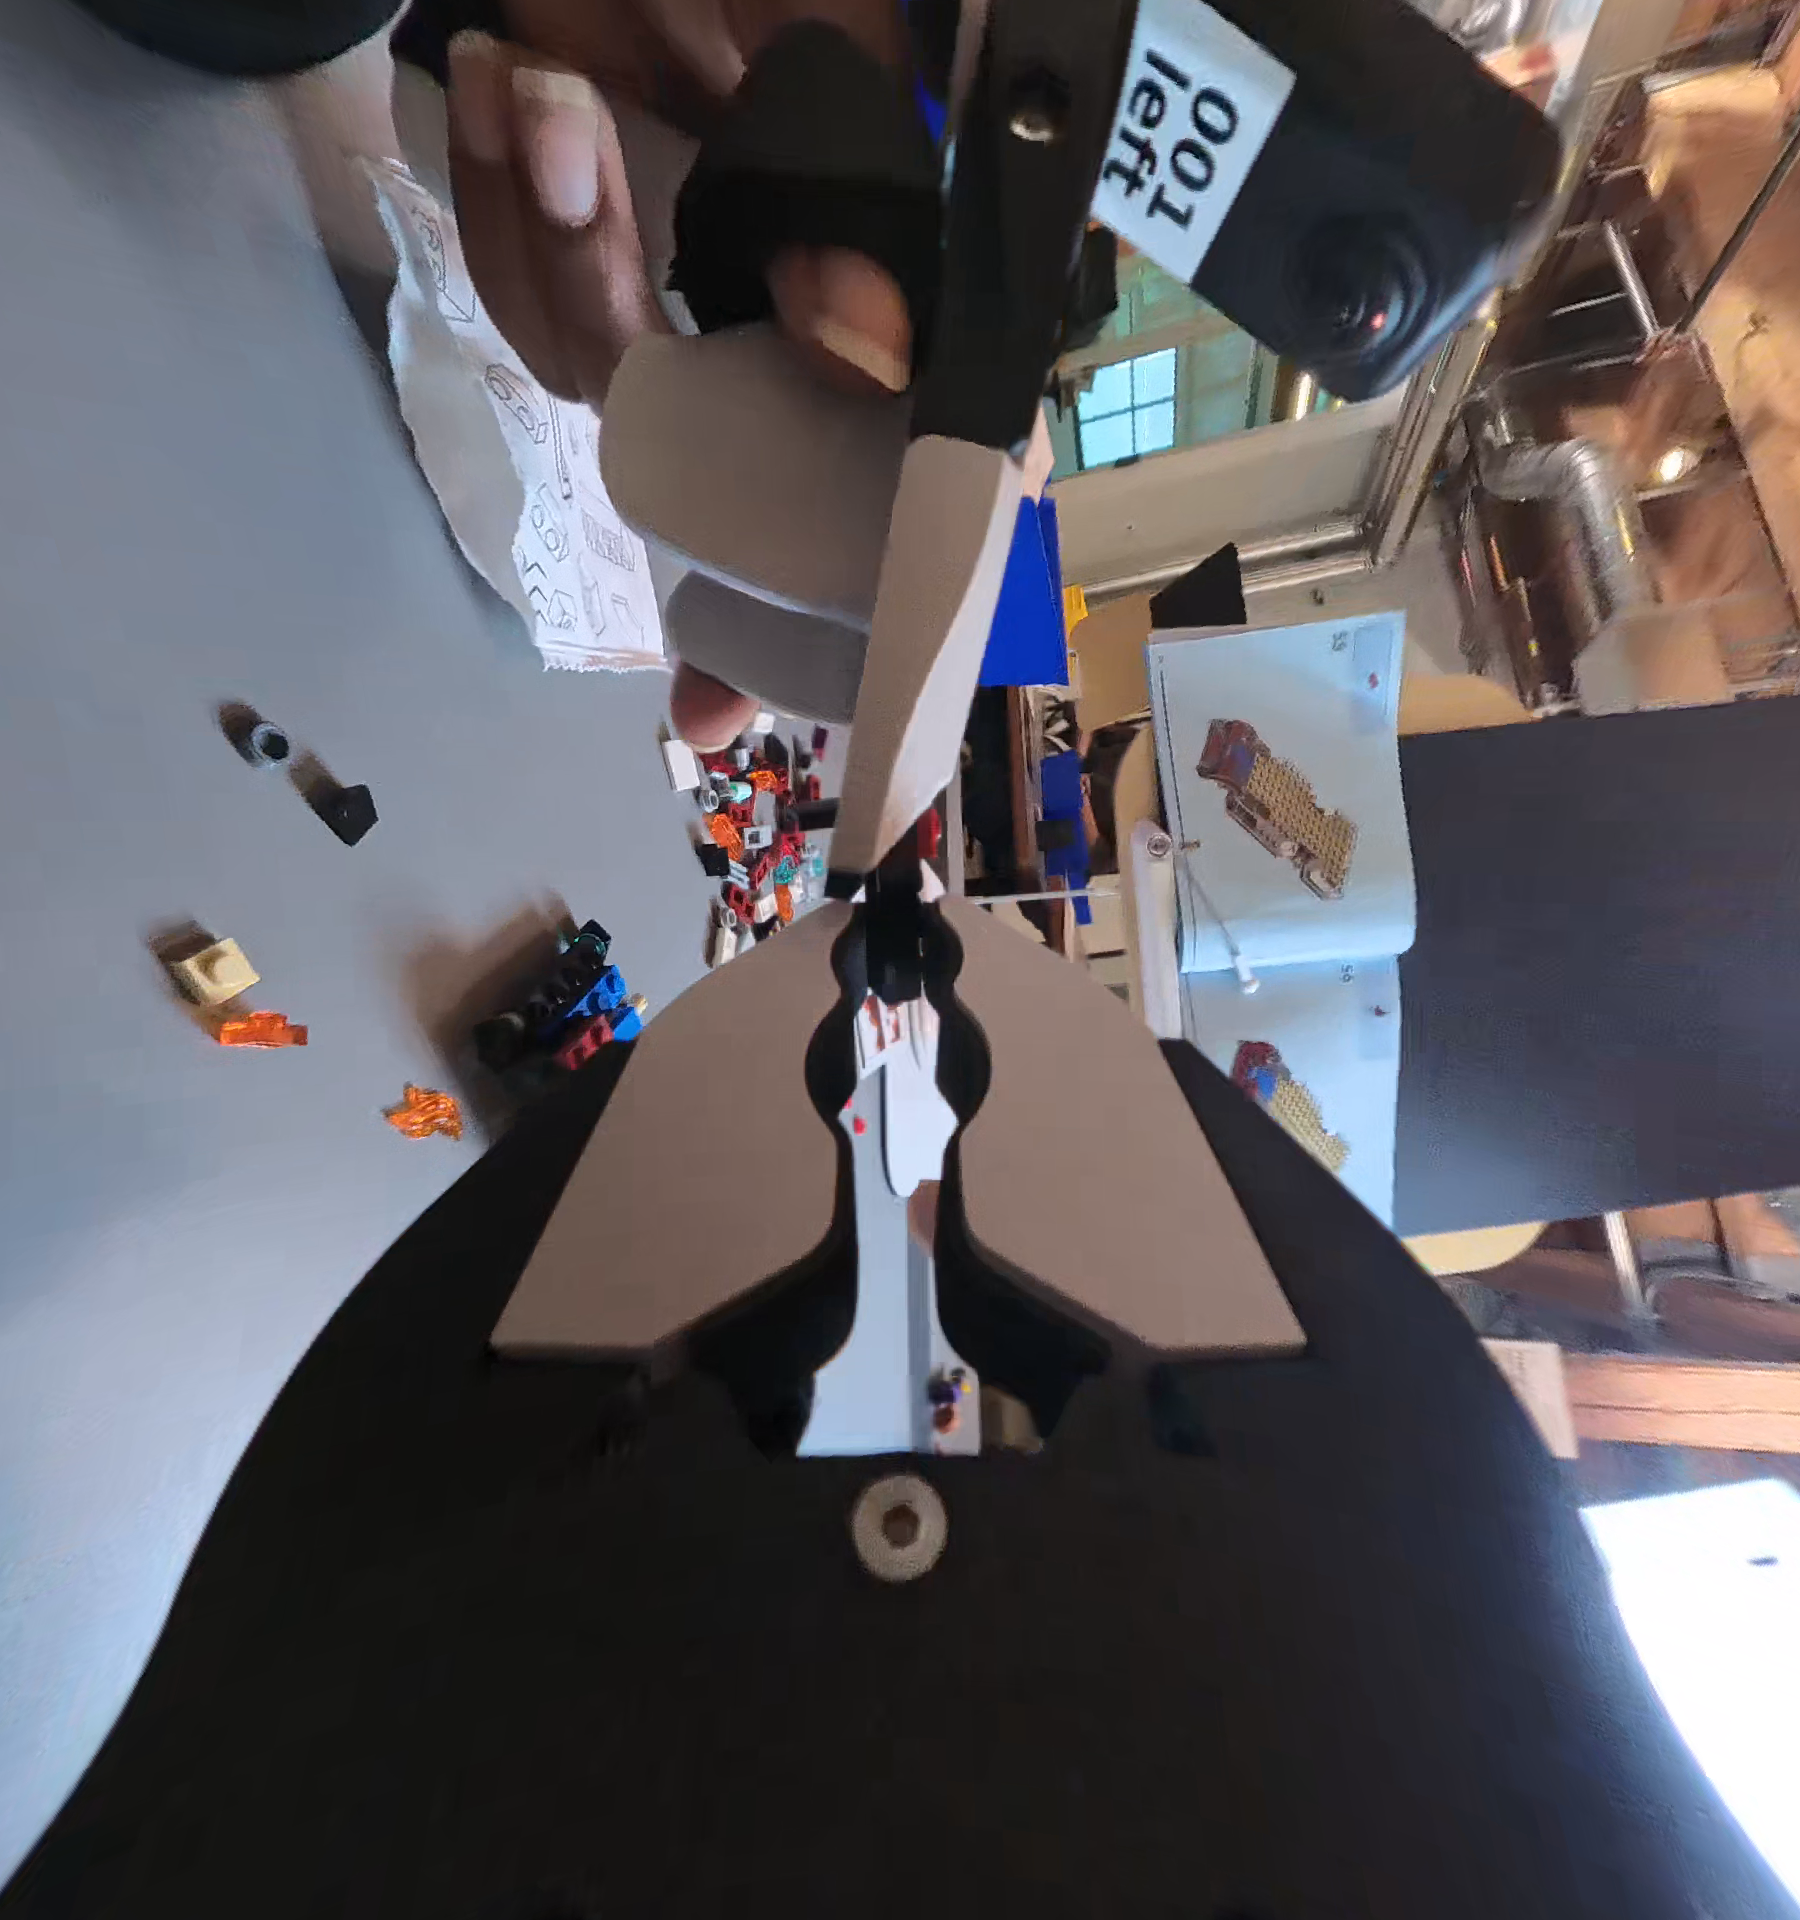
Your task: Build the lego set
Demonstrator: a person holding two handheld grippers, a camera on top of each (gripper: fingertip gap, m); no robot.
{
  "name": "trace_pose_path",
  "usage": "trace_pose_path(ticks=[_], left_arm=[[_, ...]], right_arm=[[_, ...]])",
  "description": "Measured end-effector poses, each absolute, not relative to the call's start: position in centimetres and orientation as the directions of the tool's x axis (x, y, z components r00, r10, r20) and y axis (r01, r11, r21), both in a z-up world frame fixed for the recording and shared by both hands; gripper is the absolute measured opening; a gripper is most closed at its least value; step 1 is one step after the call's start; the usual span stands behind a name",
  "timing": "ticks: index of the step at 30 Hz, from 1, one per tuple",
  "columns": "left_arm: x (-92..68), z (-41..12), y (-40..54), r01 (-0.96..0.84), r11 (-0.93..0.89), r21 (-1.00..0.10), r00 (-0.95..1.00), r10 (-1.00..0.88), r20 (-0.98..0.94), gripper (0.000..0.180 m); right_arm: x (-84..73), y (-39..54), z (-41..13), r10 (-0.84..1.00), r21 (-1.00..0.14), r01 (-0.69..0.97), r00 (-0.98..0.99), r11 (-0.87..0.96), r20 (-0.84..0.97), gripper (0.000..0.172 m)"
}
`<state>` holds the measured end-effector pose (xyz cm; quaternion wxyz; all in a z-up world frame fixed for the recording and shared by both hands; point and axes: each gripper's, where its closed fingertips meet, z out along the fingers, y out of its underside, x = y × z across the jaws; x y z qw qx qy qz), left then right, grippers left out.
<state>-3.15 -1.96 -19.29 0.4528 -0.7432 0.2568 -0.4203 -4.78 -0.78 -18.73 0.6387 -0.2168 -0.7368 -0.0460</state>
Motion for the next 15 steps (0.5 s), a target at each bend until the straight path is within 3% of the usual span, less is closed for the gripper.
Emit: trace_pose_path(ticks=[1,4,7,11,15], left_arm=[[-3.2,-19.2,-2.1,-0.002,-0.453,-0.892,0.508,-0.768,0.389,0.026],[-3.5,-19.0,-2.3,-0.029,-0.408,-0.912,0.508,-0.792,0.338,0.023],[-4.0,-19.1,-2.2,-0.119,-0.294,-0.948,0.544,-0.818,0.186,0.022],[-4.1,-19.2,-2.7,-0.235,-0.152,-0.960,0.536,-0.844,0.002,0.022],[-3.1,-18.8,-4.1,-0.236,-0.093,-0.967,0.463,-0.886,-0.028,0.022]], right_arm=[[-5.0,-0.7,-18.7,0.236,-0.186,0.382,-0.088,0.905,0.968,0.010],[-5.1,-0.9,-18.4,0.232,-0.195,0.360,-0.061,0.912,0.971,0.010],[-4.4,-1.3,-18.9,0.452,-0.400,0.330,-0.096,0.855,0.887,0.019],[-3.4,-1.9,-19.2,0.781,-0.719,0.308,-0.184,0.623,0.597,0.029],[-3.6,-3.3,-19.0,0.911,-0.891,0.273,-0.303,0.363,0.279,0.035]])
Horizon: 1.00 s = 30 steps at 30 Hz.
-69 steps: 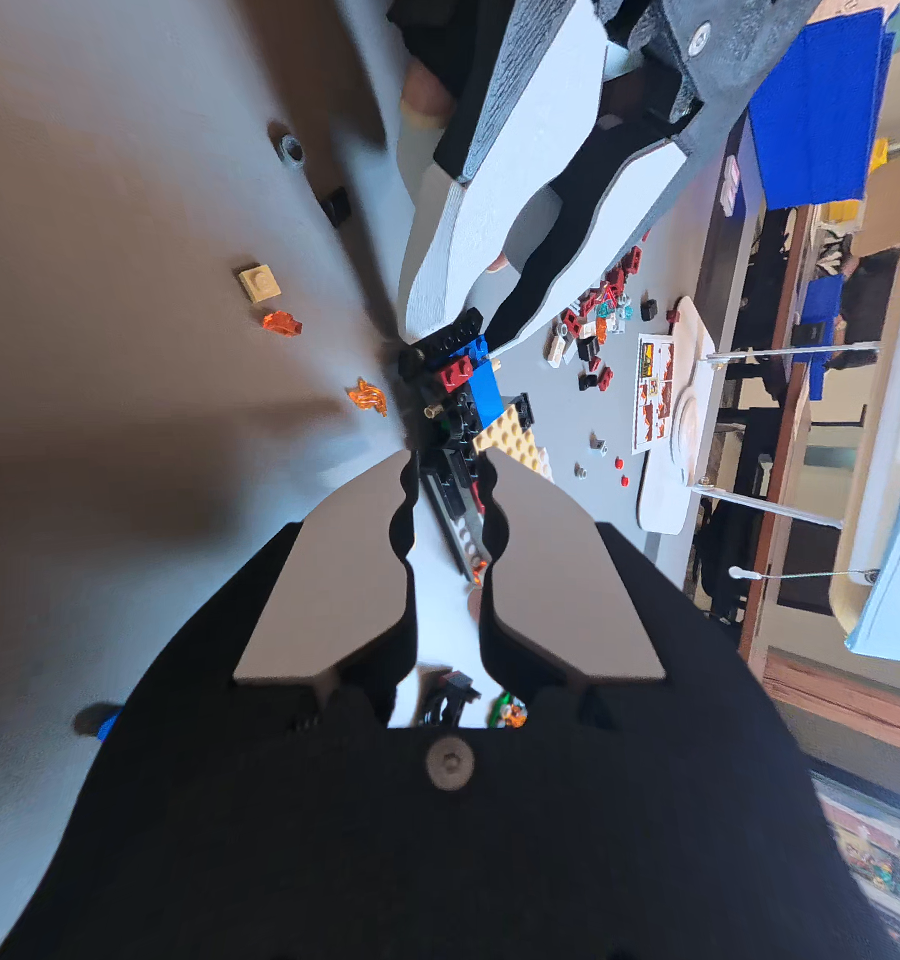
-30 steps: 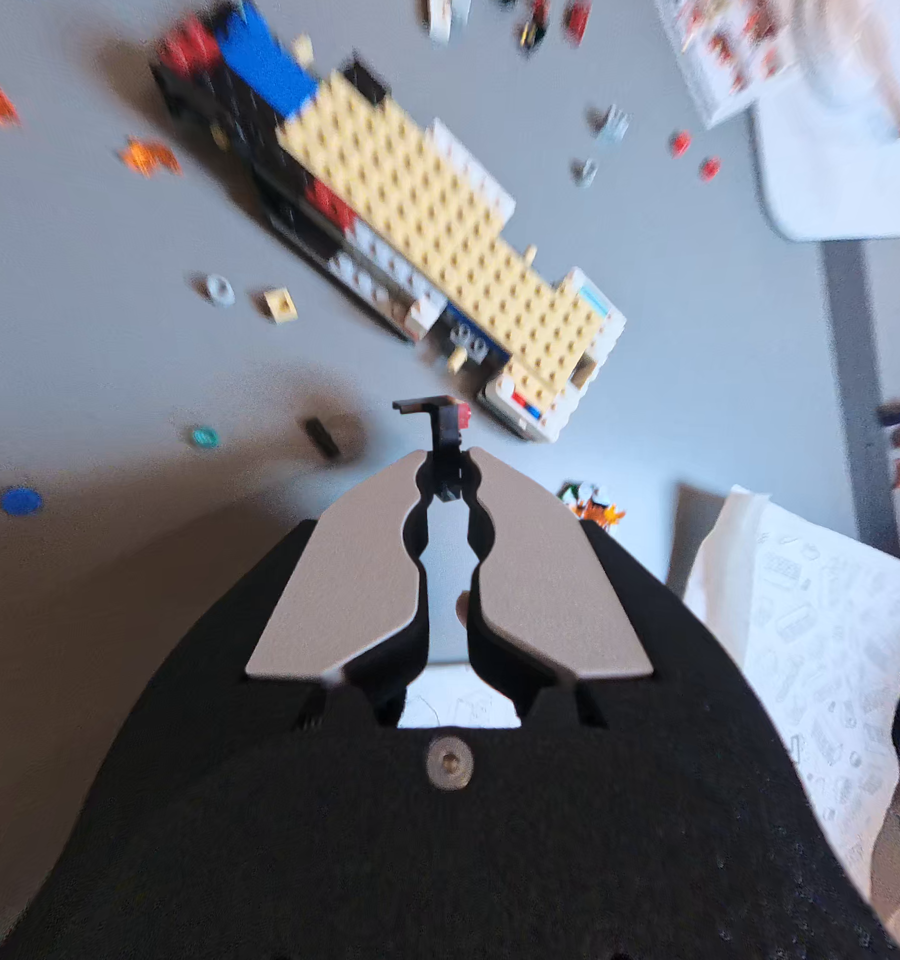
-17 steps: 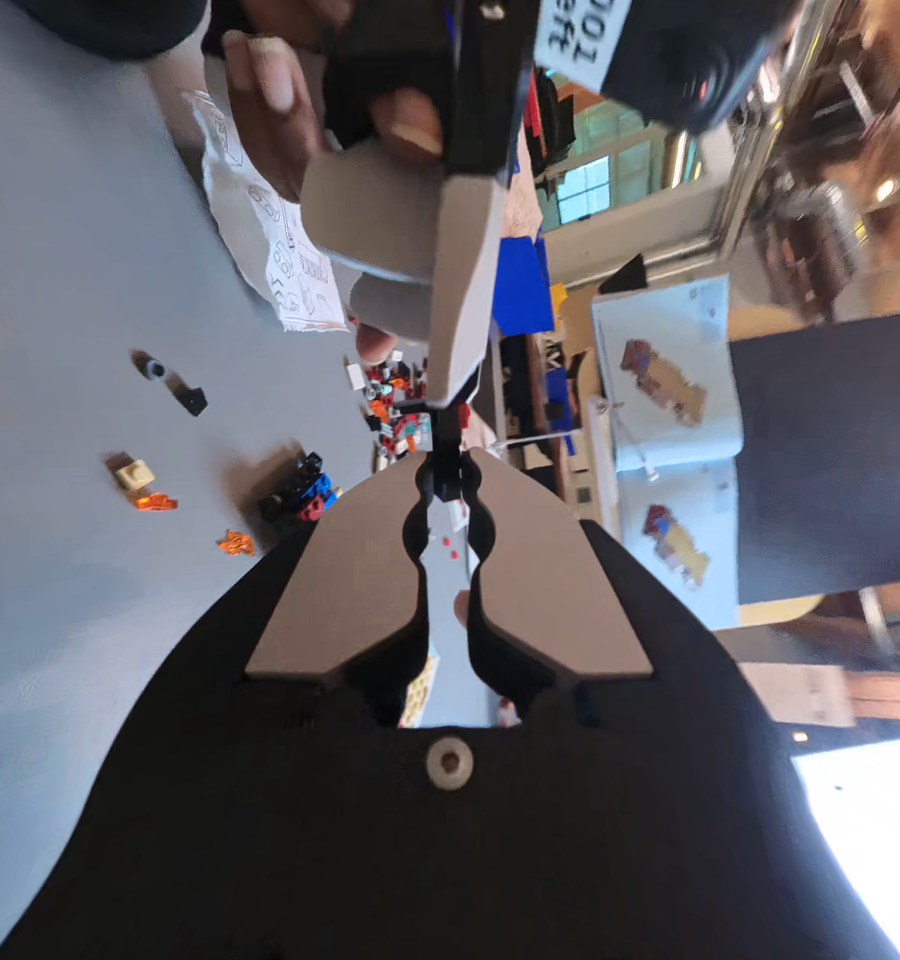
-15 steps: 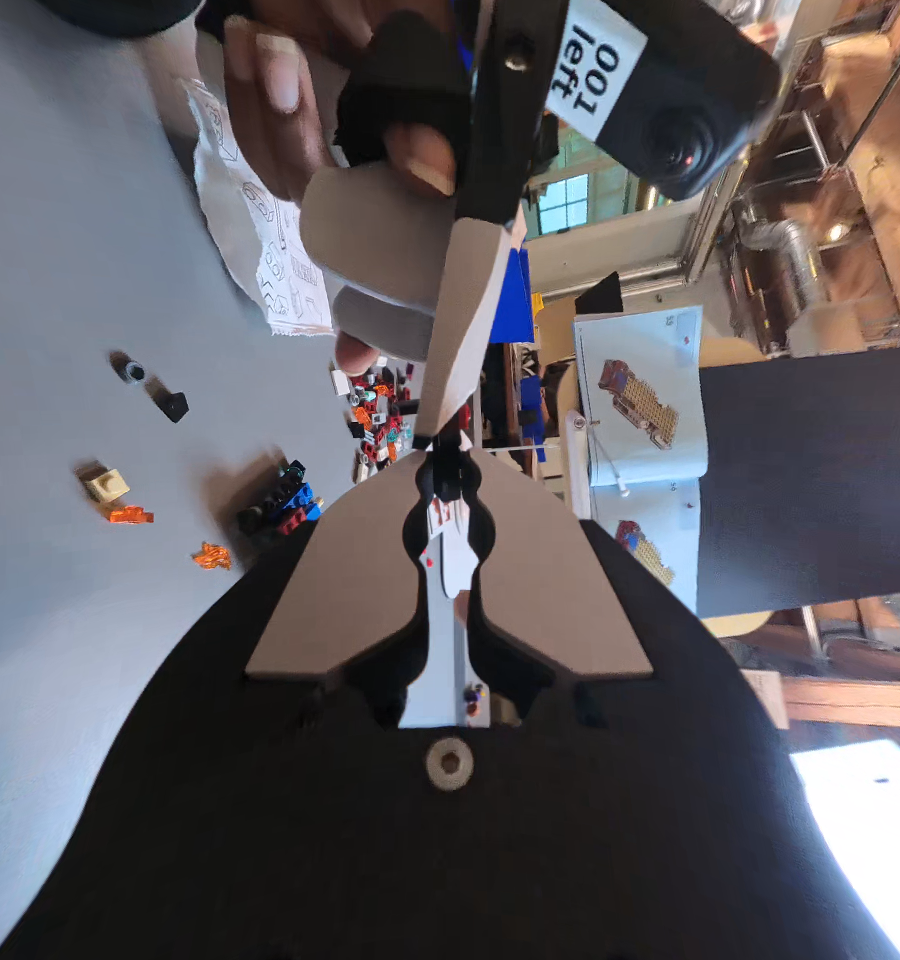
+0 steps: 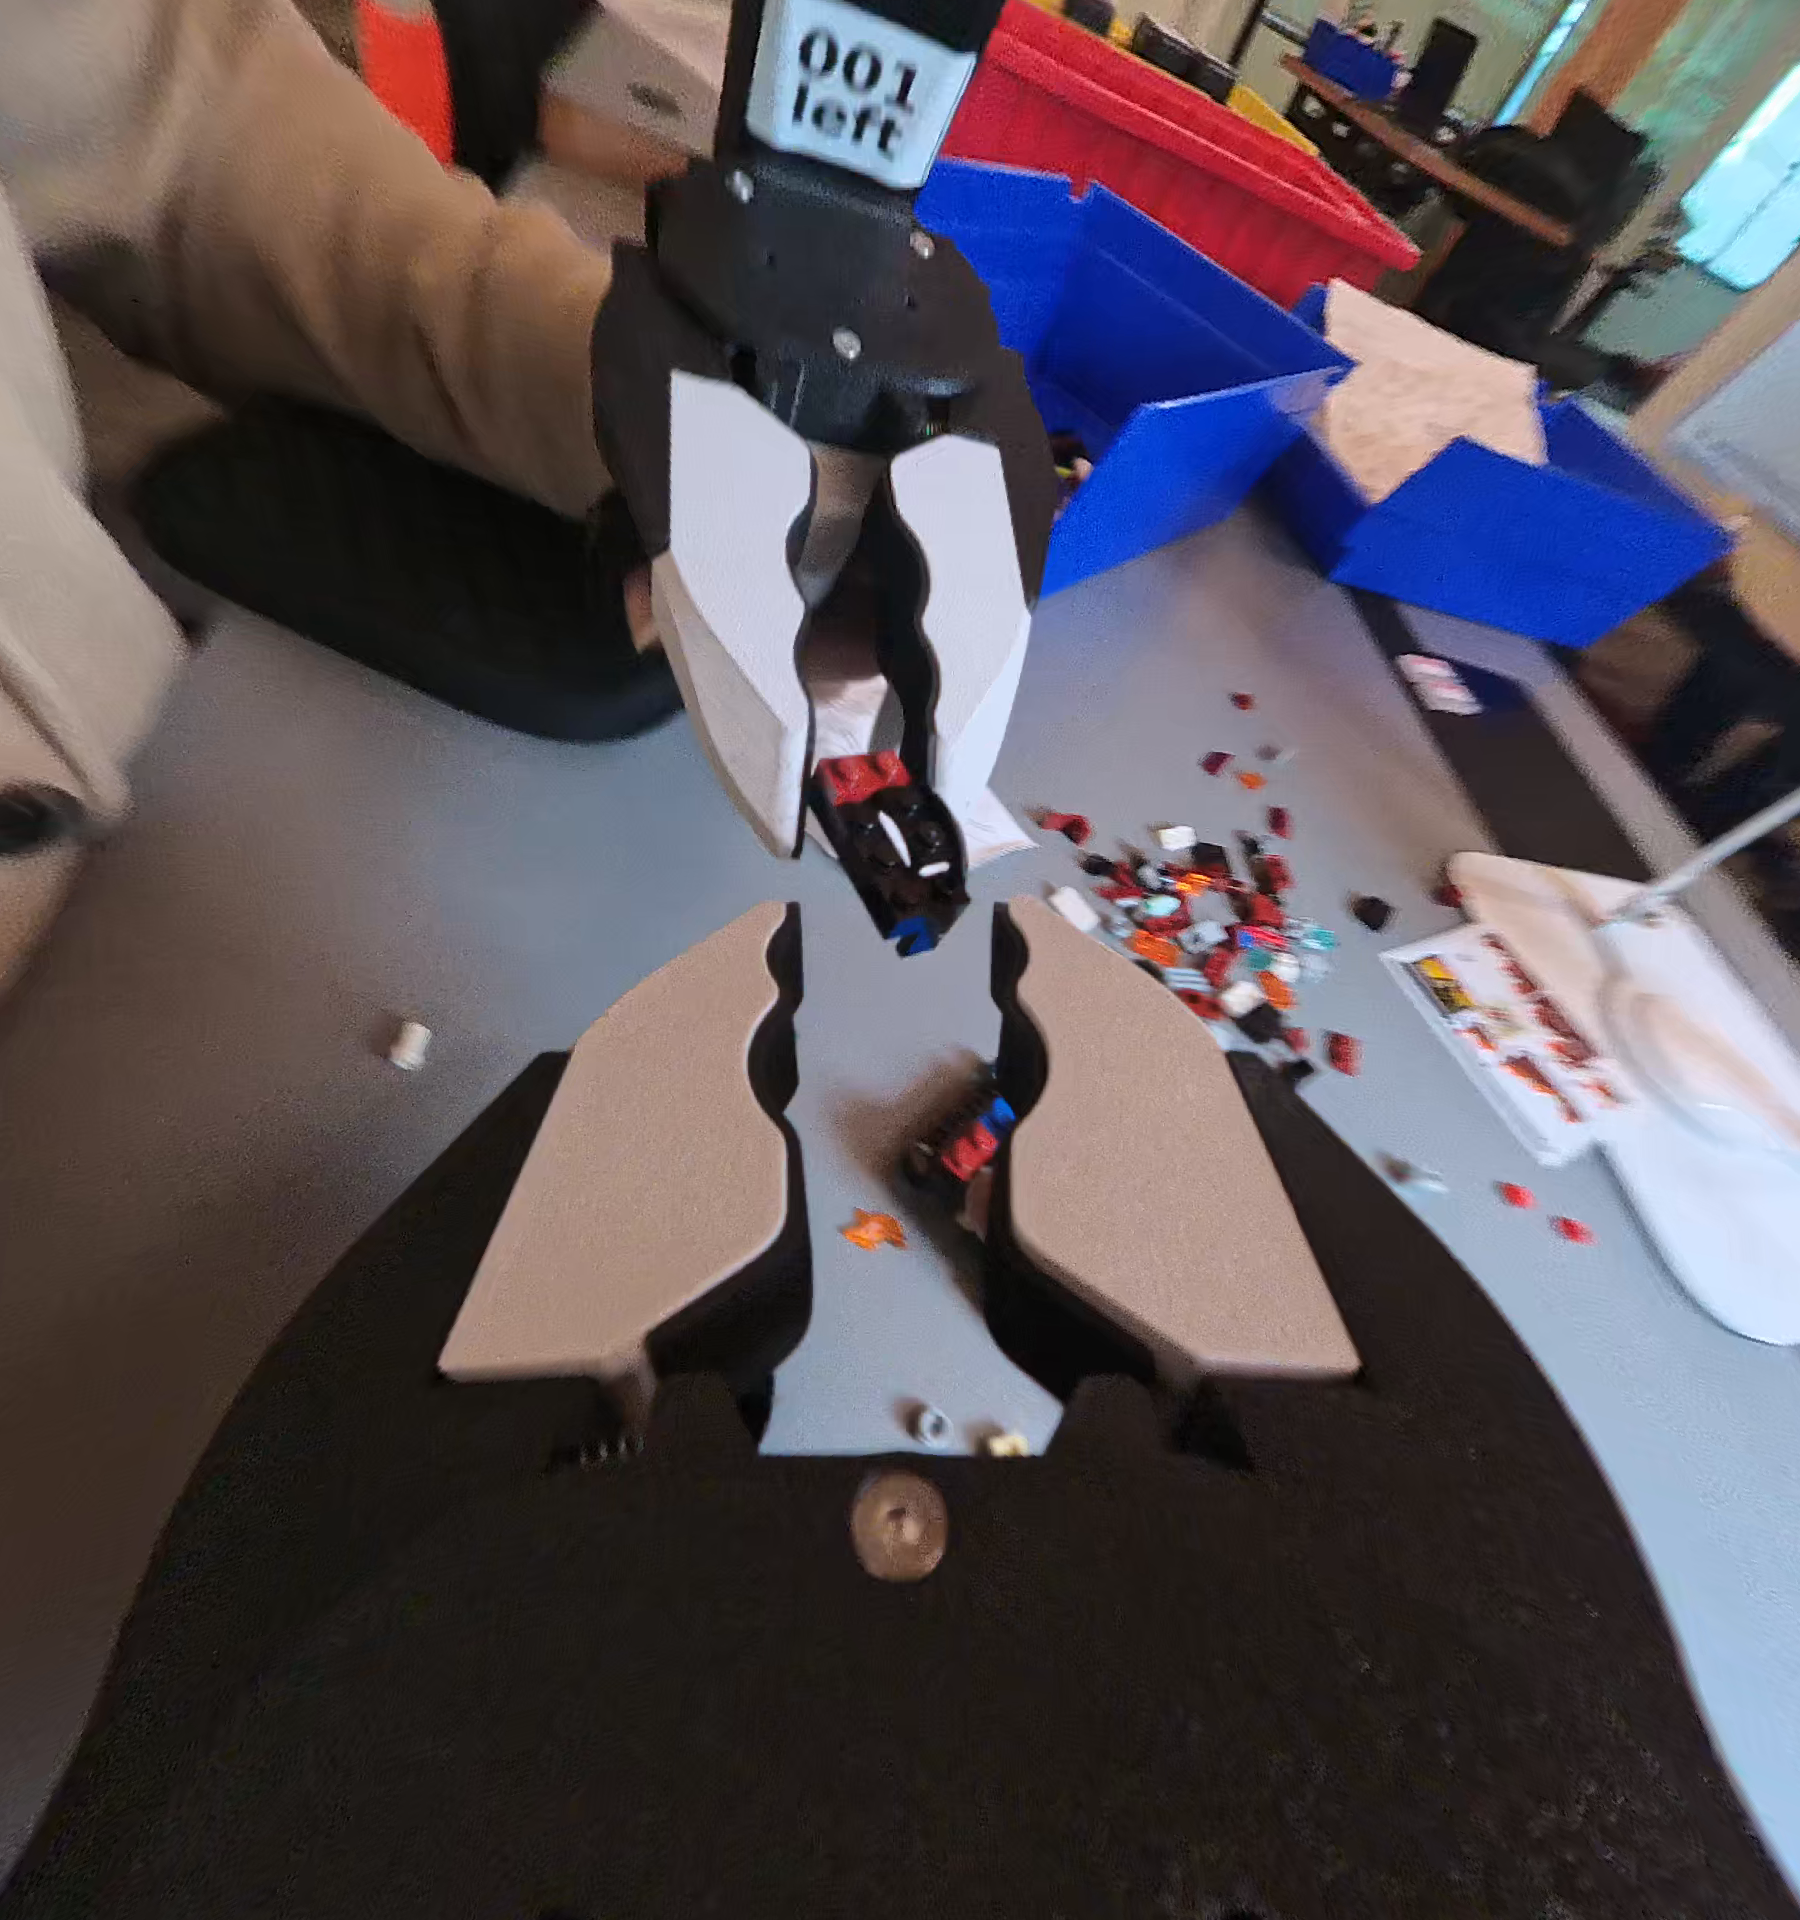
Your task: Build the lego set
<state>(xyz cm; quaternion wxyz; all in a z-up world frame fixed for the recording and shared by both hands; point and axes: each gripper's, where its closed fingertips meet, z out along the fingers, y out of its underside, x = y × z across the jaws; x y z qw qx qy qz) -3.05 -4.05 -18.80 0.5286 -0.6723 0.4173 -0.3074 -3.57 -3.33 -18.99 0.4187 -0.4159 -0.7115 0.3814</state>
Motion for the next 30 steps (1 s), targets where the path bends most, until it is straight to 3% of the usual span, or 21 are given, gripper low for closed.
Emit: trace_pose_path(ticks=[3,7,14,21,30], left_arm=[[-2.8,-18.7,-4.6,-0.236,-0.070,-0.969,0.432,-0.901,-0.040,0.022],[-3.9,-18.8,-3.5,-0.197,-0.113,-0.974,0.492,-0.871,0.002,0.018],[-4.7,-18.7,-2.2,-0.123,-0.193,-0.973,0.568,-0.818,0.091,0.017],[-4.7,-18.3,-2.1,-0.079,-0.215,-0.973,0.570,-0.811,0.133,0.016],[-4.3,-18.3,-2.9,-0.104,-0.192,-0.976,0.520,-0.847,0.111,0.010]], right_arm=[[-3.8,-4.1,-18.7,0.922,-0.934,0.253,-0.358,0.251,0.150,0.025],[-4.0,-3.1,-18.0,0.947,-0.950,0.232,-0.289,0.209,0.138,0.019],[-3.8,-0.4,-16.9,0.936,-0.909,0.236,-0.018,0.345,0.350,0.019],[-4.5,-2.1,-17.3,0.818,-0.787,0.281,0.010,0.550,0.575,0.019],[-3.7,-3.2,-17.4,0.861,-0.833,0.229,-0.048,0.503,0.507,0.020]])
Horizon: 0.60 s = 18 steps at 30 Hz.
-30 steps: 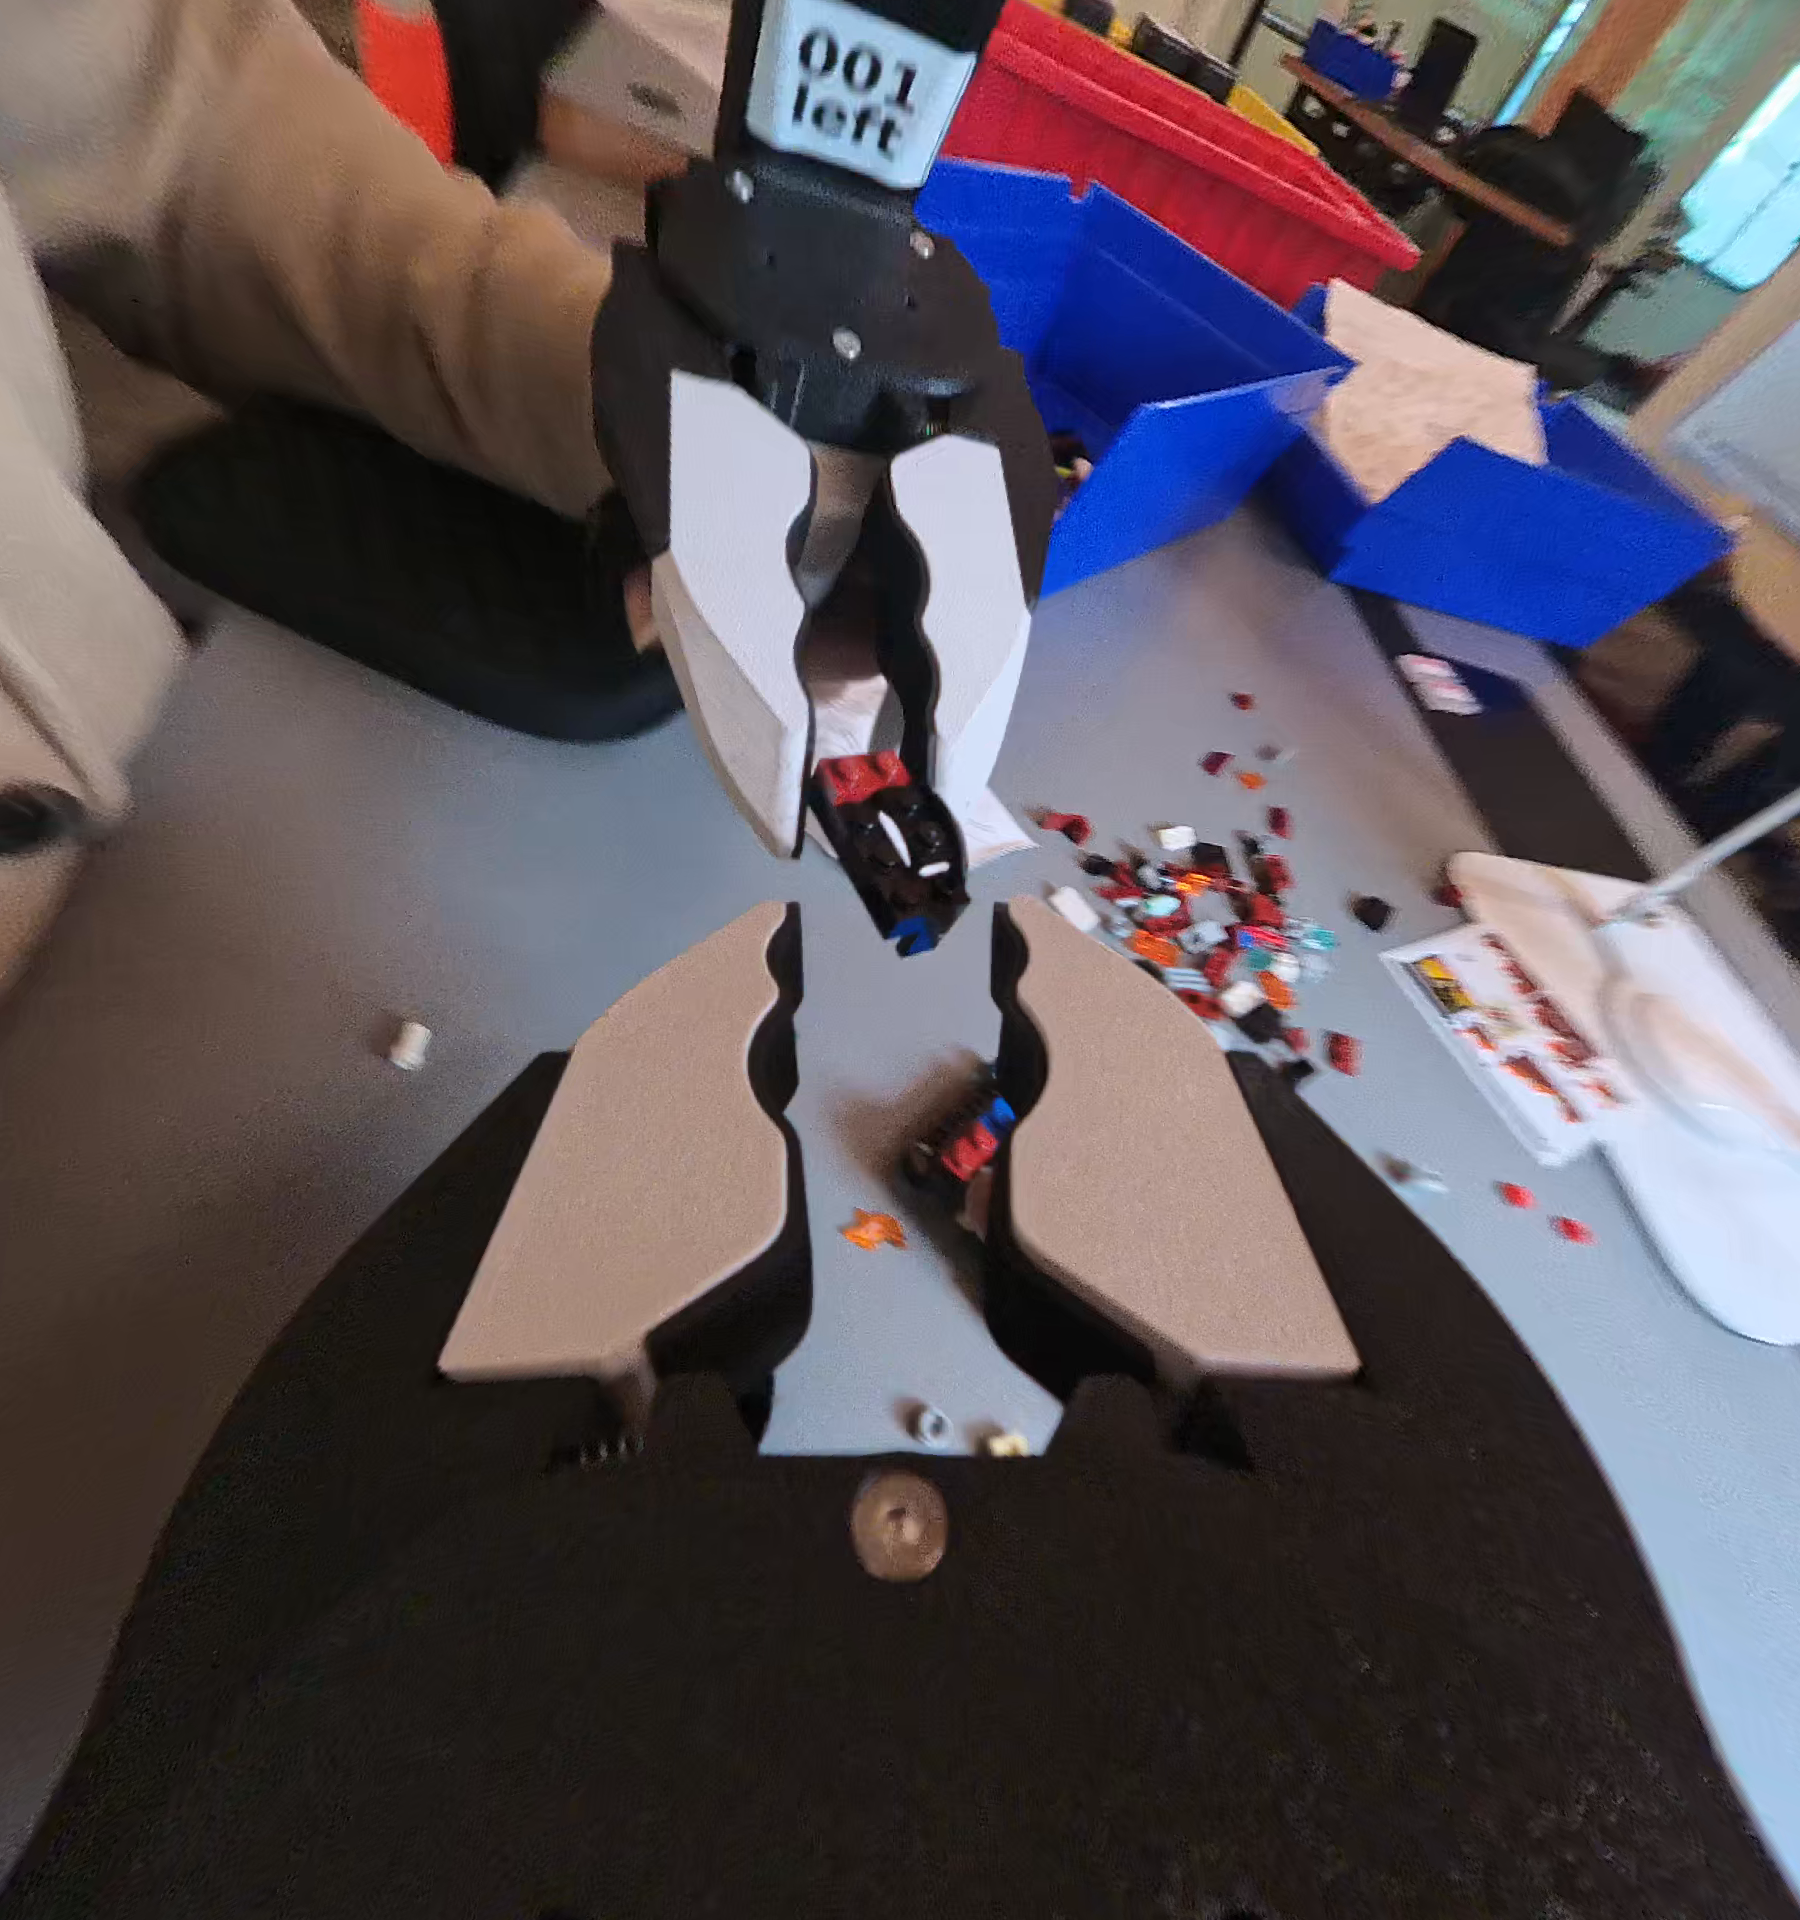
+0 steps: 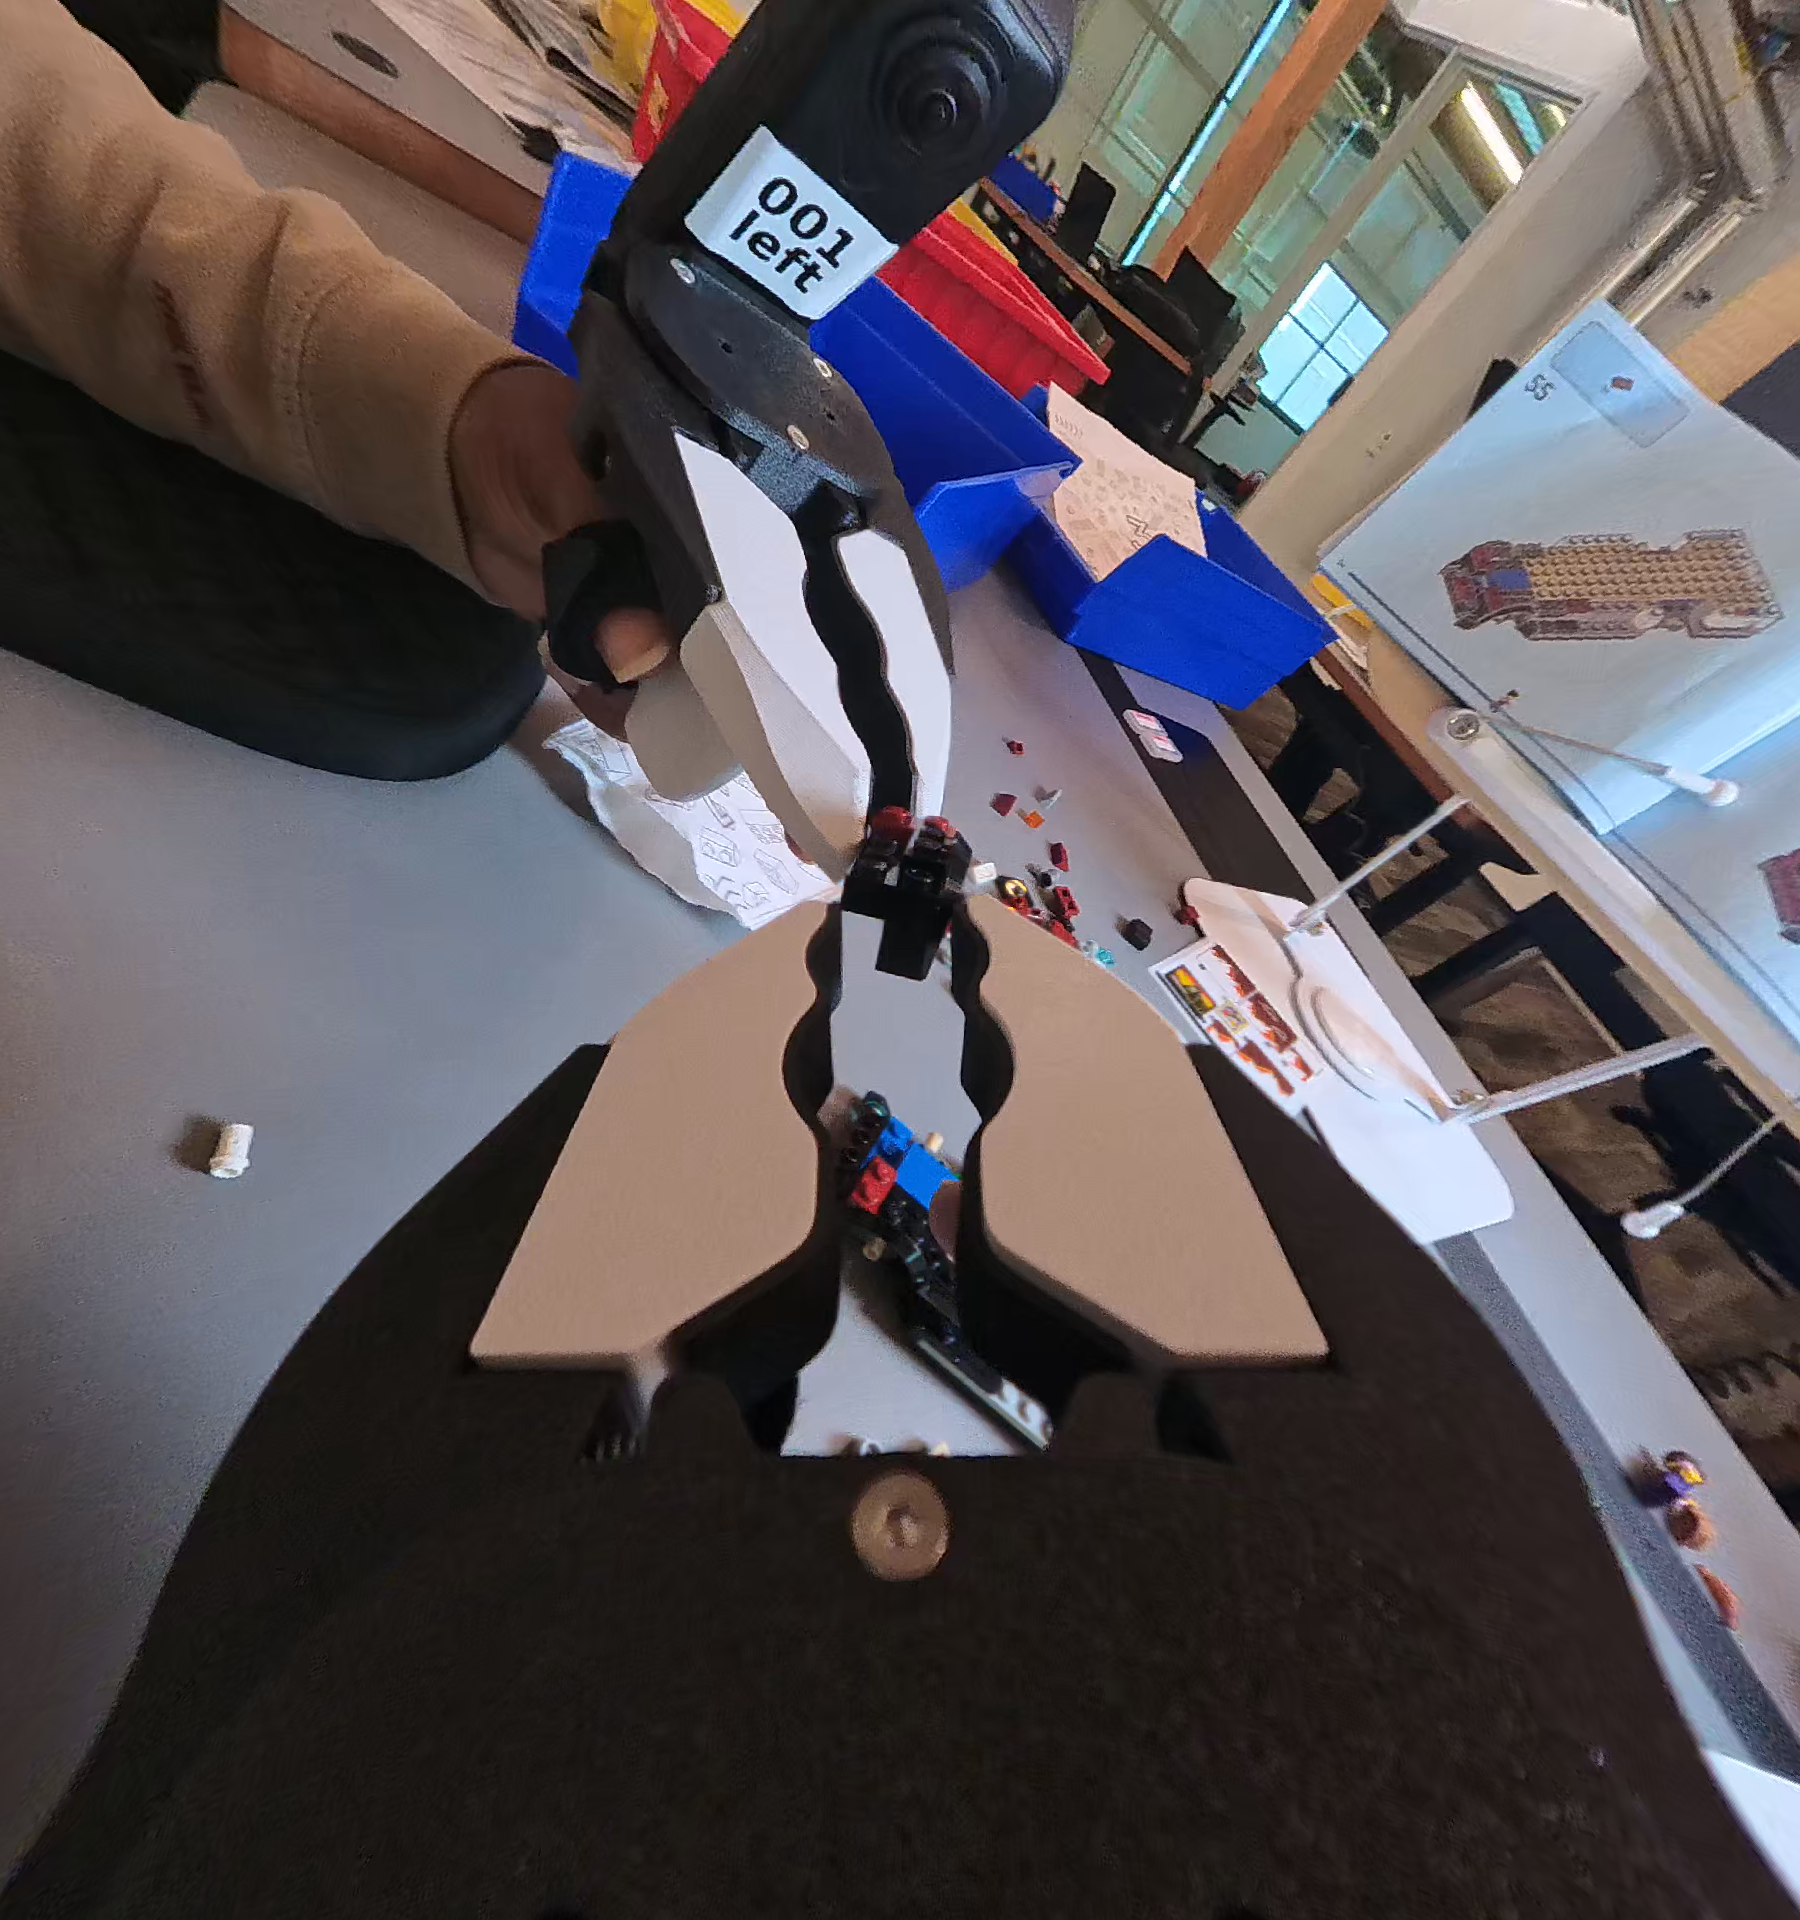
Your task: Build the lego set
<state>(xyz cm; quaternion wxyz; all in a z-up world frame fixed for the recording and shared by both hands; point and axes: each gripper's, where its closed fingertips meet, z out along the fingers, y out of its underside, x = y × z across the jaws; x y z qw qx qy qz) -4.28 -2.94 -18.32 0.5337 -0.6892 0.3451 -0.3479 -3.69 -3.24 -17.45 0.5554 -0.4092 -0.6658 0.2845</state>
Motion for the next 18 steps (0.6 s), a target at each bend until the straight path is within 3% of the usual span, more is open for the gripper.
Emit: trace_pose_path(ticks=[7,11,18], left_arm=[[-4.43,-18.22,-2.83,-0.066,-0.220,-0.973,0.517,-0.842,0.155,0.007],[-4.19,-17.87,-3.10,-0.034,-0.228,-0.973,0.485,-0.855,0.184,0.025],[-3.69,-18.00,-3.70,-0.129,-0.118,-0.985,0.487,-0.872,0.041,0.037]], right_arm=[[-3.69,-3.63,-17.41,0.892,-0.872,0.187,-0.061,0.452,0.449,0.018],[-3.84,-3.45,-17.61,0.897,-0.878,0.188,-0.035,0.440,0.442,0.011],[-3.99,-4.10,-17.71,0.947,-0.931,0.172,-0.067,0.321,0.314,0.009]])
